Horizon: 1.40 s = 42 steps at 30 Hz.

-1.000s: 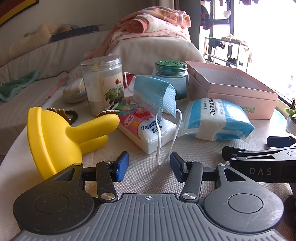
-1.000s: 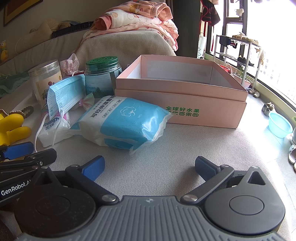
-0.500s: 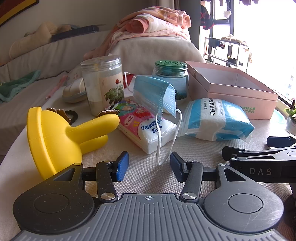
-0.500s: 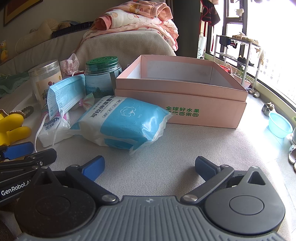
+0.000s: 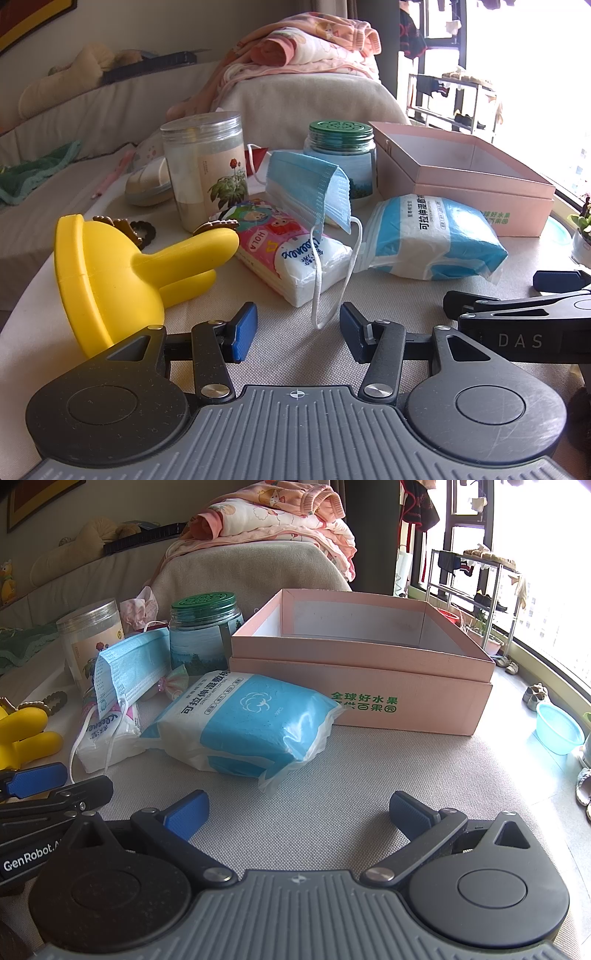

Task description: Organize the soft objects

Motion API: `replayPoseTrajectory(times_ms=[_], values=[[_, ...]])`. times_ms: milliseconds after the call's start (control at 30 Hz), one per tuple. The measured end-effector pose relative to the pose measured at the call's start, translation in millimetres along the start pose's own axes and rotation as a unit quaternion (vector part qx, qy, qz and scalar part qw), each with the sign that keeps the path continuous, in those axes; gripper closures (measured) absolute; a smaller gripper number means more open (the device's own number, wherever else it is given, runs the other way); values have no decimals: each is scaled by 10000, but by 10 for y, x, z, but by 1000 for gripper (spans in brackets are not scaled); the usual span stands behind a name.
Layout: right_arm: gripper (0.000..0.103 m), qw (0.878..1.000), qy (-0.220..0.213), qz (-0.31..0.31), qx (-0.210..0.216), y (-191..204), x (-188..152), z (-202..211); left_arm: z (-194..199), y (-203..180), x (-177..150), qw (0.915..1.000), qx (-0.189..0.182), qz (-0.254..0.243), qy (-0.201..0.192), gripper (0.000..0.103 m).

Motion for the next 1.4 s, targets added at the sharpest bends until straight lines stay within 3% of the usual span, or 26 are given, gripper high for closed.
replayPoseTrajectory(times_ms=[267, 433, 600, 700, 800, 900, 1067, 1267, 1400], values=[[0, 10000, -3, 0, 1, 1, 1, -5, -4, -8, 3, 10000, -68, 22, -5, 50], [0, 10000, 16, 26, 34, 1, 2, -10, 153, -75, 12, 9982, -574, -127, 116, 52], [0, 9990, 360, 142, 216, -20, 78, -18, 594, 6, 198, 9944, -986, -269, -284, 52], [0, 9987, 464, 115, 177, -18, 77, -36, 789, 177, 405, 9932, -985, -172, -588, 54], [0, 9987, 482, 111, 152, -15, 66, -20, 853, 414, 575, 9944, -750, 50, -748, 54], [0, 9988, 445, 113, 148, -17, 58, -12, 851, 568, 636, 9947, -784, 312, -585, 55], [0, 9989, 414, 127, 151, -8, 56, -17, 733, 452, 451, 9952, -968, 116, -73, 55], [1, 9988, 377, 179, 256, 5, 43, 33, 328, 446, 198, 9975, -644, 157, 240, 55], [15, 9957, 82, 695, 611, 104, 97, 161, 235, 520, 181, 9973, -684, 217, 161, 54]])
Point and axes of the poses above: each gripper's, at about its wrist camera, not at the fingertips, and z roughly against the way its jaws point, y to its left, x to its top, the point moved 8 cm from there along -z, roughly the way its jaws point, and after that the axes turned 7 degrees about -y, right-handed, at the moved point
